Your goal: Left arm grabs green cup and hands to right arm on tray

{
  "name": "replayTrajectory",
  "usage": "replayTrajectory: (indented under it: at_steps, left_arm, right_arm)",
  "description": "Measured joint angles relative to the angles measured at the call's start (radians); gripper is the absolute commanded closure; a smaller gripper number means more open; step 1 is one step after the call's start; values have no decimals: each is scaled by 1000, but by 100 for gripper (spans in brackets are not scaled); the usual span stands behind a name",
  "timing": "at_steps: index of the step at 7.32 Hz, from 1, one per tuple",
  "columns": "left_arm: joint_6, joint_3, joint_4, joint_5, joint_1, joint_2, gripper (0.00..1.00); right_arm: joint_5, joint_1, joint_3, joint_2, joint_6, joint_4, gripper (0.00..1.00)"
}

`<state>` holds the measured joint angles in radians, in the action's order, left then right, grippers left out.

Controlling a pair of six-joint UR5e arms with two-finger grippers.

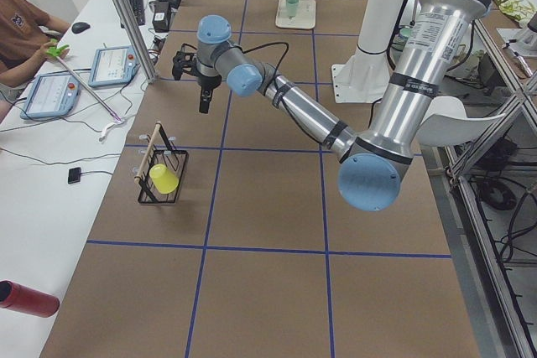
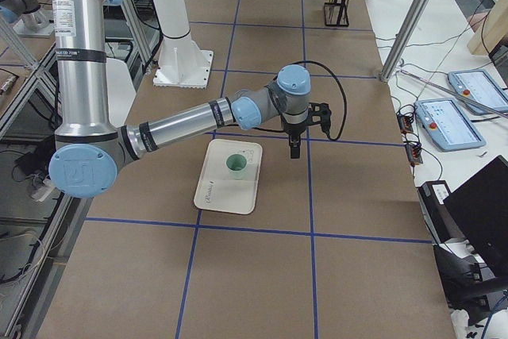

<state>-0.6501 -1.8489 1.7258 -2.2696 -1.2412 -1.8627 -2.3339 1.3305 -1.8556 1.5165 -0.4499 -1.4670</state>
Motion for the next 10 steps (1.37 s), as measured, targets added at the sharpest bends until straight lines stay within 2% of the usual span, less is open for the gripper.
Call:
replayTrajectory:
  at_steps: [2, 4, 7, 10]
  left_arm:
    - [399, 3, -58, 6, -114, 159, 0]
    - [692, 16, -126, 6, -215, 267, 0]
    - [809, 6, -272, -6, -267, 330, 0]
    - [814, -21, -322, -10, -279, 354, 0]
  right_arm:
    - [7, 32, 13, -11, 82, -70, 1]
    - [22, 69, 16, -13, 192, -142, 1]
    - [29, 93, 22, -10, 250, -174, 1]
    - [31, 94, 16, -11, 253, -176, 1]
